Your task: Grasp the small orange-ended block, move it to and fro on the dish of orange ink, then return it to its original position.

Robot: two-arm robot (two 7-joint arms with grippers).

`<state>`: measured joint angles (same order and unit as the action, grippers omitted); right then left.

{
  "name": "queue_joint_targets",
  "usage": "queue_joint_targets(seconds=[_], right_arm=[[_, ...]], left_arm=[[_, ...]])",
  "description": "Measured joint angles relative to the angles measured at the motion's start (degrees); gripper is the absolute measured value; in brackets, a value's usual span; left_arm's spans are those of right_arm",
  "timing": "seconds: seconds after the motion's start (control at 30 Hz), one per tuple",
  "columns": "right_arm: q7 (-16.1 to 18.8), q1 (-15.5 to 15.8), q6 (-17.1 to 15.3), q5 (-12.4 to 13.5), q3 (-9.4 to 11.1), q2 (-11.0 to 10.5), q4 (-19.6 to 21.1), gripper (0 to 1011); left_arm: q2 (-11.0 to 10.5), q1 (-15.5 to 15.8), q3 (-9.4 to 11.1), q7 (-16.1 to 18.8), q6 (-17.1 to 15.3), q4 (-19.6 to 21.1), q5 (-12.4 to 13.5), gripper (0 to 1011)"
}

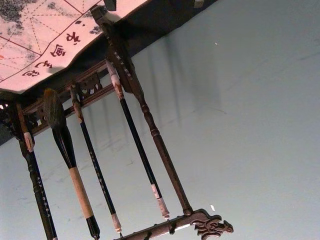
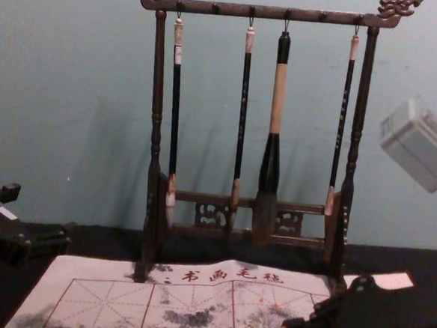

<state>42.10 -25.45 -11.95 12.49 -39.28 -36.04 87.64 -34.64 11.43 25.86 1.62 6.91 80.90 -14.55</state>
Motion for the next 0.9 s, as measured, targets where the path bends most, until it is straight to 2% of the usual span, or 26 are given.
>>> queue_joint_targets(seconds=[0.23,0.47,0.9], right_arm=[[1.02,-0.13,-0.32,-0.12,-1.14,0.02,0.46,87],[1.35,-0.88,-0.44,-0.12,-2.24,1.26,-0.28,87],[0.22,-2.48,-0.79,-0.36,-2.52,3.55,-3.16,87]], left_arm=[[0.00,0.00,0.00,0.00,0.00,0.00,0.00,1001],[0.00,0.00,0.00,0.00,0.00,0.00,0.00,1001],[0.00,0.00,0.00,0.00,0.00,0.00,0.00,1001]])
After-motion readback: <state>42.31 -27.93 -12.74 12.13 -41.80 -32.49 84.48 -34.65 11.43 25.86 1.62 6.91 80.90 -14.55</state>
